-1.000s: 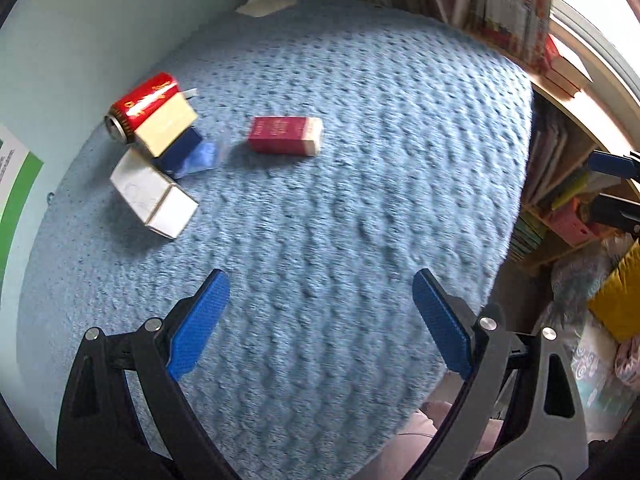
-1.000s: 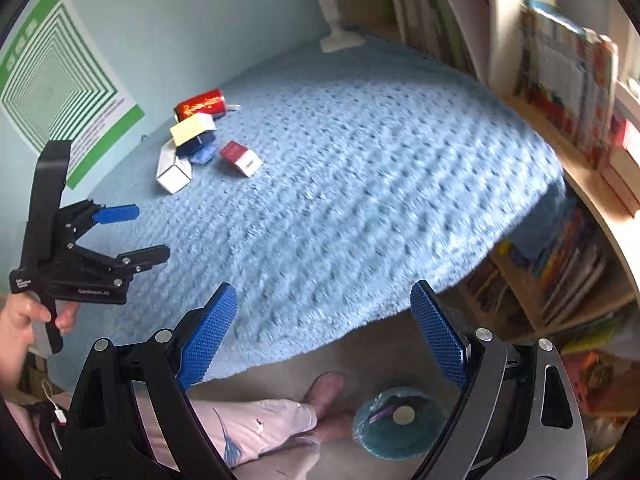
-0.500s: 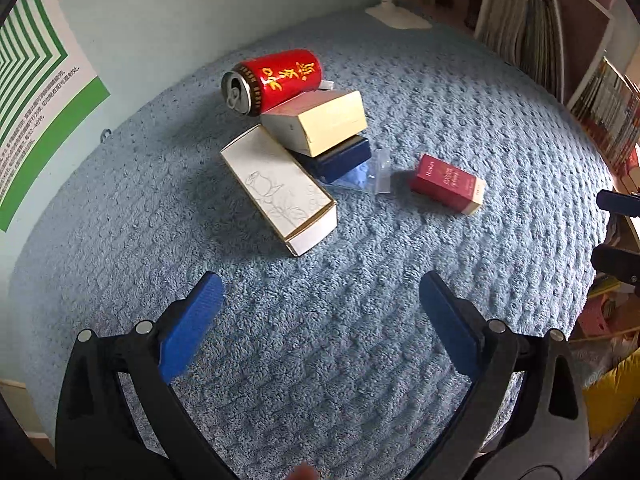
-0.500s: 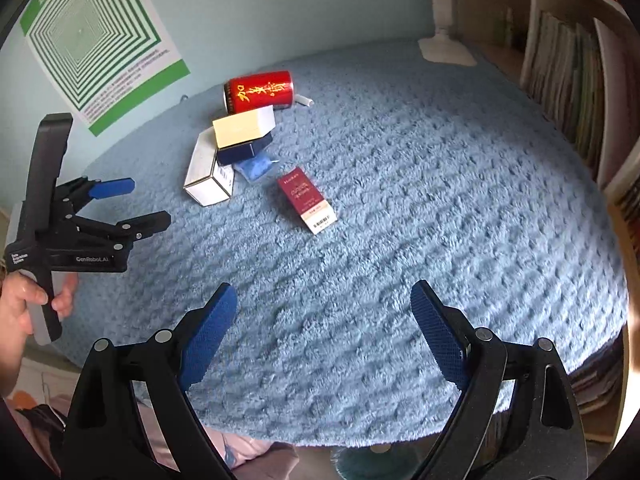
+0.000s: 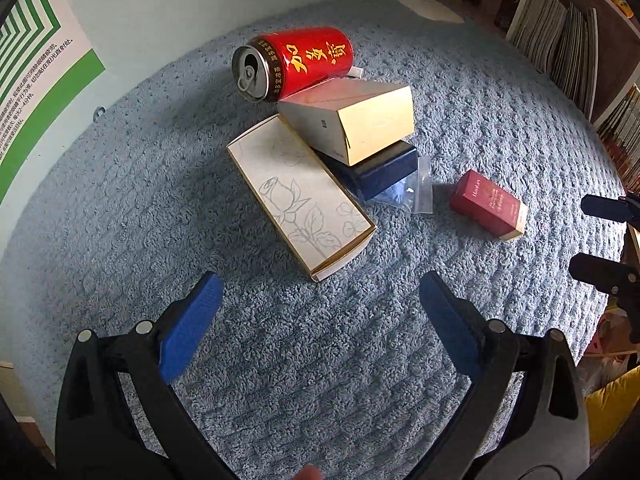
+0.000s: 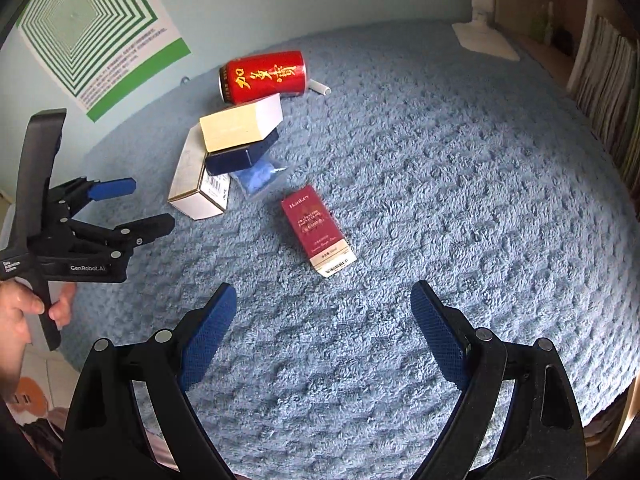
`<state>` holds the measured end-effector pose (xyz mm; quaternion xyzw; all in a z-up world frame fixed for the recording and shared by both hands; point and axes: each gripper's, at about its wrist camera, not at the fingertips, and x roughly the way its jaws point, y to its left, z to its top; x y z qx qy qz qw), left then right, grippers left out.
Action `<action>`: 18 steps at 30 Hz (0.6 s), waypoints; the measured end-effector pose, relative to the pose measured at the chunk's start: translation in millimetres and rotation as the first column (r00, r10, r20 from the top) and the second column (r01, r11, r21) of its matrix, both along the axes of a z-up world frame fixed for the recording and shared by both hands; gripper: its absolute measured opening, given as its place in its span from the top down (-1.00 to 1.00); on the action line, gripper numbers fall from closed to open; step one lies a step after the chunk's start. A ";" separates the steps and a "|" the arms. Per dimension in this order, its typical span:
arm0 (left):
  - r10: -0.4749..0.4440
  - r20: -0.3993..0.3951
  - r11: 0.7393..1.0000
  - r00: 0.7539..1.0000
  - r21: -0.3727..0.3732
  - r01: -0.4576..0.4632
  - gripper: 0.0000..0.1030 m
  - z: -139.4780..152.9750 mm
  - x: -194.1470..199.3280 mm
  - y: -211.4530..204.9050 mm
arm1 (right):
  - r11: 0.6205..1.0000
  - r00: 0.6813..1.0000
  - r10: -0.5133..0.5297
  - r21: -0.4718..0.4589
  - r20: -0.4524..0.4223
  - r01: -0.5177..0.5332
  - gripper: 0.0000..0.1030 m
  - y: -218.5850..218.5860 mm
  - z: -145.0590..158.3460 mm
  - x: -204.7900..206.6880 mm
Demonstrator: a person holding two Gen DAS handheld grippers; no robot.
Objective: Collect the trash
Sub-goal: 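Move both tools back over the remaining items on the blanket, then grasp the white rose-drawn box with the left tool while the right tool grasps the red Hankey box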
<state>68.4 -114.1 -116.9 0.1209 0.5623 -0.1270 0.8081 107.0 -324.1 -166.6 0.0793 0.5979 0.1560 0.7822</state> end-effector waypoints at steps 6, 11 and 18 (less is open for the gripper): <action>0.013 -0.016 1.000 1.000 -0.001 -0.013 -0.87 -10.1 13.6 -3.5 | 1.000 1.000 0.019 -0.003 -0.013 -0.019 -0.71 3.8 -13.1 12.2; 0.043 -0.046 0.999 0.998 -0.007 -0.044 -0.87 -23.4 29.5 -2.7 | 0.999 0.999 0.035 -0.014 -0.035 -0.036 -0.62 9.9 -29.8 25.2; 0.068 -0.083 0.997 0.994 -0.020 -0.070 -0.87 -37.5 47.7 -1.8 | 0.994 0.994 0.087 -0.063 -0.058 -0.091 -0.33 21.5 -51.1 38.1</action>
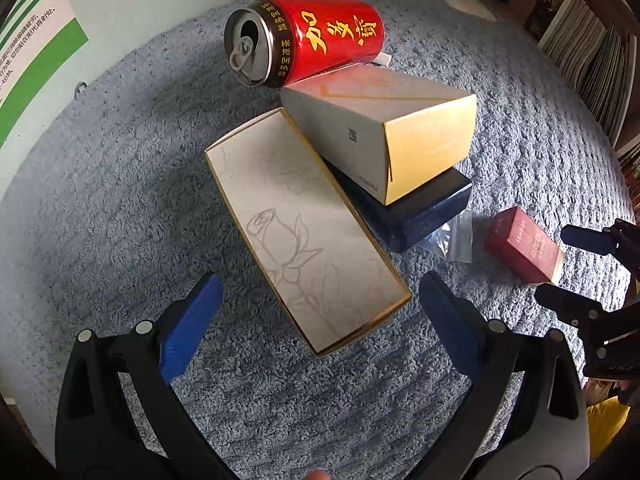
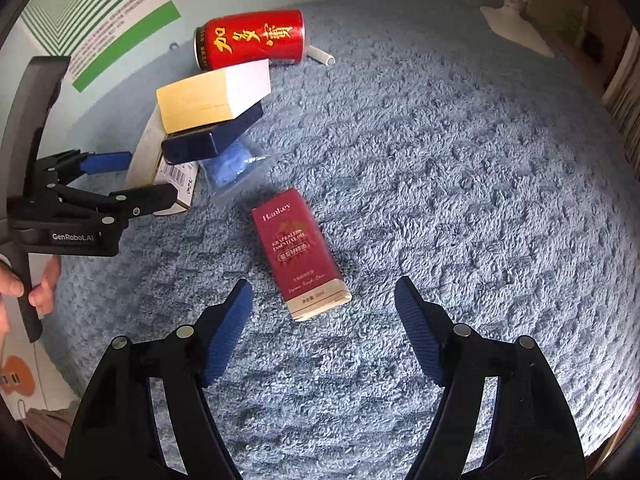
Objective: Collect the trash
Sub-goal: 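Grasp the white rose-drawn box with the left tool while the right tool grasps the red Hankey box, then carry the white box and red Hankey box over the wastebasket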
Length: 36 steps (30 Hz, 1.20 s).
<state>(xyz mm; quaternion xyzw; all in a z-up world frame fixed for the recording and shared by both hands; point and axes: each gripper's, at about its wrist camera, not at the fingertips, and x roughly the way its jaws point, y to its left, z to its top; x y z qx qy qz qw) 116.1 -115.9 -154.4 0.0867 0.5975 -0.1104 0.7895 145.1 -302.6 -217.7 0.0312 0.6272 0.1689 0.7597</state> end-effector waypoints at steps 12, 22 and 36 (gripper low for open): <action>0.033 -0.052 0.999 0.998 -0.027 -0.034 -0.15 -17.6 19.0 12.0 | 0.995 0.997 0.073 -0.074 0.011 -0.072 0.34 20.3 -14.6 12.9; 0.044 -0.010 0.999 0.999 0.003 -0.044 -0.01 -4.5 7.3 26.5 | 0.998 0.999 0.040 -0.056 0.034 -0.038 0.42 7.7 8.3 -8.3; -0.031 0.089 0.999 0.996 0.026 0.029 0.08 55.6 -54.1 27.7 | 0.995 0.991 -0.105 0.006 0.085 0.105 0.42 -41.1 56.3 -81.1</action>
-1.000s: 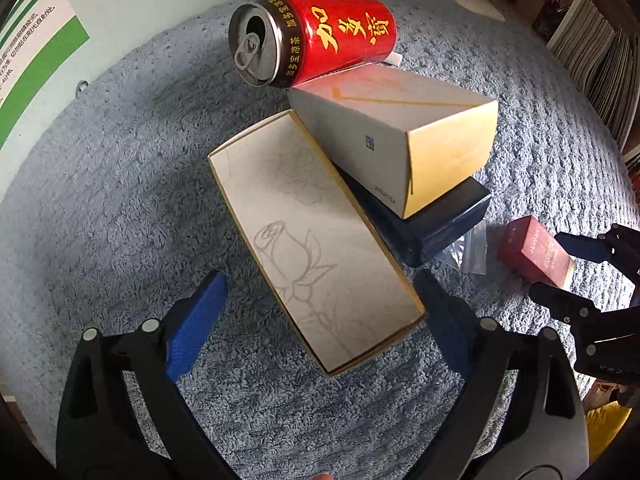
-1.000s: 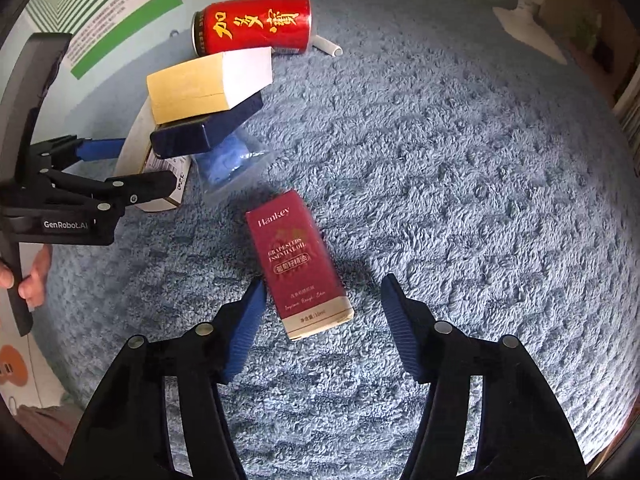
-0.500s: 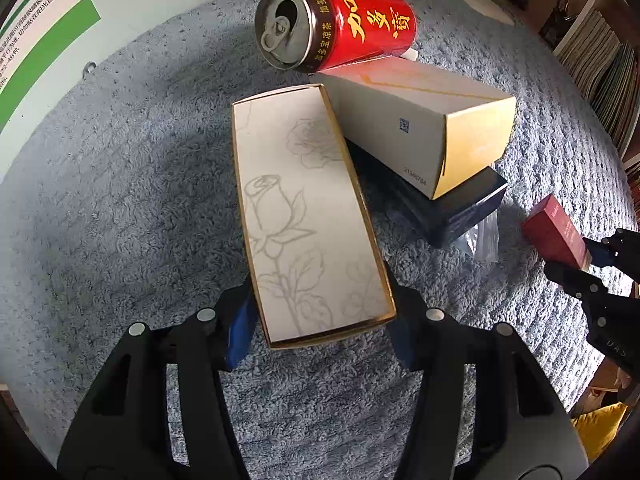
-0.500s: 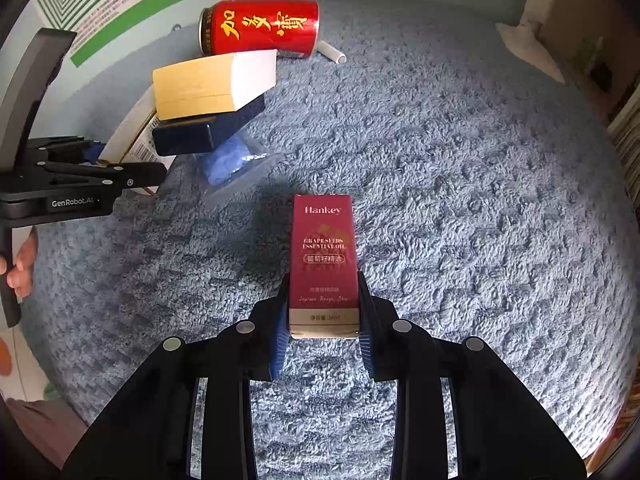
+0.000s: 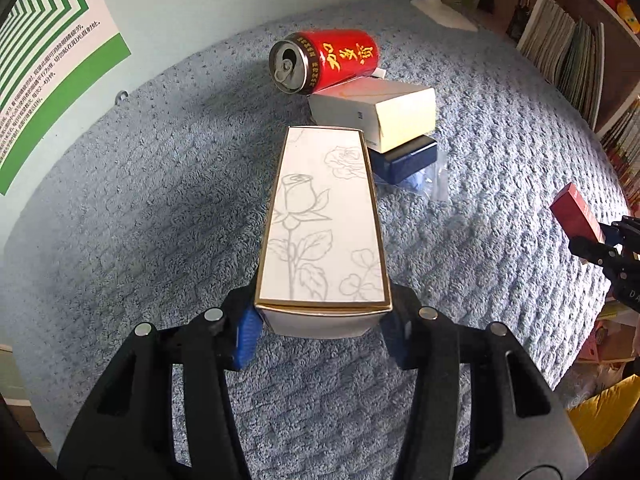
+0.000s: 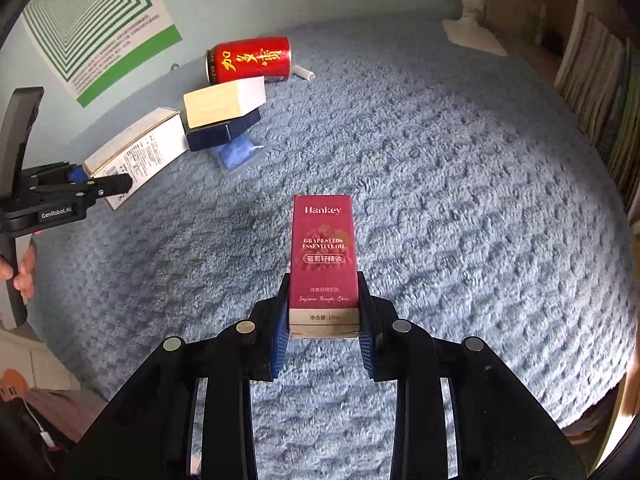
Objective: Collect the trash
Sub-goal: 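Carry the white box and red Hankey box over the wastebasket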
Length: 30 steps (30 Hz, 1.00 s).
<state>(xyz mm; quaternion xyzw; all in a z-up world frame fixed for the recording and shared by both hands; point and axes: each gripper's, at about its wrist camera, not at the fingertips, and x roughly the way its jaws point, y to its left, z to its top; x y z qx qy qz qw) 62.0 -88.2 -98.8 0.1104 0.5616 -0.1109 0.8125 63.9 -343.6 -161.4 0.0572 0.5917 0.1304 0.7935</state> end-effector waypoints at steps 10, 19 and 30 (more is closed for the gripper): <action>-0.269 0.038 0.963 0.962 -0.017 0.270 0.08 35.8 -67.9 -75.0 | 0.976 0.975 -0.220 0.013 0.041 0.219 0.42 -58.9 31.8 -105.1; -0.632 -0.006 0.775 0.775 -0.032 0.631 0.08 28.5 -155.6 -182.6 | 0.867 0.867 -0.498 -0.007 -0.034 0.498 0.42 -107.6 24.3 -237.0; -0.898 -0.147 0.426 0.414 -0.057 0.903 0.08 -20.0 -265.0 -269.1 | 0.650 0.635 -0.748 -0.023 -0.191 0.759 0.42 -118.1 -22.0 -386.0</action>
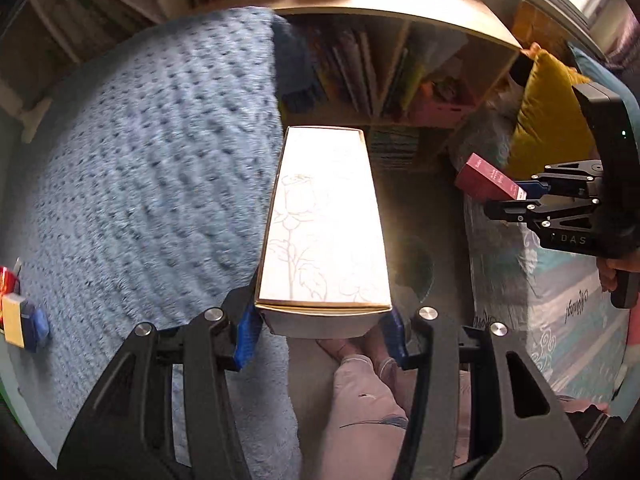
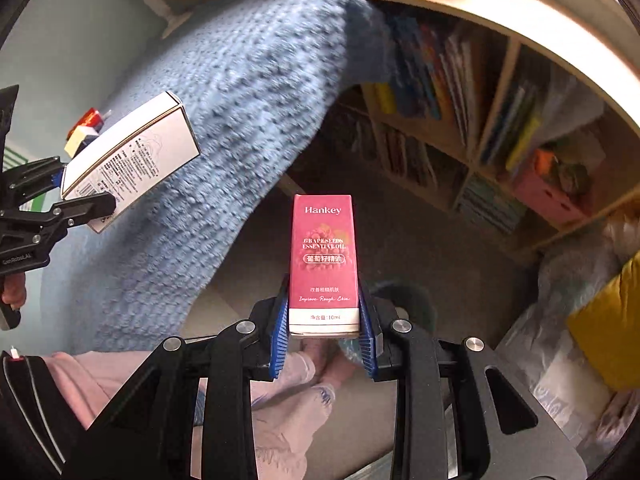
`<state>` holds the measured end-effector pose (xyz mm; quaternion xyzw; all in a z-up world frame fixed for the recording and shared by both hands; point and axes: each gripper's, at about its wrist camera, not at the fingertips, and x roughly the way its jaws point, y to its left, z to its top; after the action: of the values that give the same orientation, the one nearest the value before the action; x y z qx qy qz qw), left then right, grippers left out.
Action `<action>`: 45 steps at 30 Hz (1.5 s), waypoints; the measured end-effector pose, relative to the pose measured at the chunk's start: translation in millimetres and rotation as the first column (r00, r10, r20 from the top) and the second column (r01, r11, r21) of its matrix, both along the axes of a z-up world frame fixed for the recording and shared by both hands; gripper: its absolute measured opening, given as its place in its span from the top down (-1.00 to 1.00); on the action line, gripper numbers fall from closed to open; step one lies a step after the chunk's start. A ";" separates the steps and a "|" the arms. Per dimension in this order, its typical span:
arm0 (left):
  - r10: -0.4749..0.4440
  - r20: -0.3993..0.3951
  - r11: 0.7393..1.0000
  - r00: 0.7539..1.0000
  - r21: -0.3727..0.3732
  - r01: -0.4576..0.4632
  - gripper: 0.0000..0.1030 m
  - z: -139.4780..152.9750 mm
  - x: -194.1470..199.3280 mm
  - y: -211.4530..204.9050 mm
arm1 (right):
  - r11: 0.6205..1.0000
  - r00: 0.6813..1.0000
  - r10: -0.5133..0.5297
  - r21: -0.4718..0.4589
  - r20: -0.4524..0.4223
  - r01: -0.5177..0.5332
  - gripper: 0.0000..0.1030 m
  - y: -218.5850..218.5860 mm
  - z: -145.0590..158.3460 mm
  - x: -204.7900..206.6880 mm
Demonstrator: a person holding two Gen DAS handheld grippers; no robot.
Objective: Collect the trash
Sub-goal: 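Carry the white box and red Hankey box over the wastebasket, then open both tools to drop the boxes into the wastebasket, then move both tools back to the red can and cream box on the blanket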
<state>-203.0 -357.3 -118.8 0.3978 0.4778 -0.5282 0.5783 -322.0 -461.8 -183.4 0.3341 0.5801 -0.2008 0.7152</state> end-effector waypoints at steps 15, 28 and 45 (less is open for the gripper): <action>-0.377 -0.140 0.889 0.916 0.224 0.400 0.08 -104.0 -124.8 -36.9 | 0.957 0.962 -0.262 0.109 -0.075 0.269 0.41 13.4 -61.4 -91.4; -0.434 -0.075 0.859 0.898 0.267 0.437 -0.49 -126.8 -150.4 -47.3 | 0.936 0.940 -0.332 0.094 -0.075 0.338 -0.09 0.7 -58.4 -116.0; -0.382 -0.035 0.896 0.923 0.229 0.380 -0.49 -106.9 -137.8 -30.3 | 0.954 0.957 -0.288 0.074 -0.047 0.290 -0.14 -2.6 -47.1 -103.0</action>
<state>-340.8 -387.6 -225.7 0.5510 0.4459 -0.5697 0.4160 -425.1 -464.4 -230.5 0.4402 0.5452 -0.2856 0.6538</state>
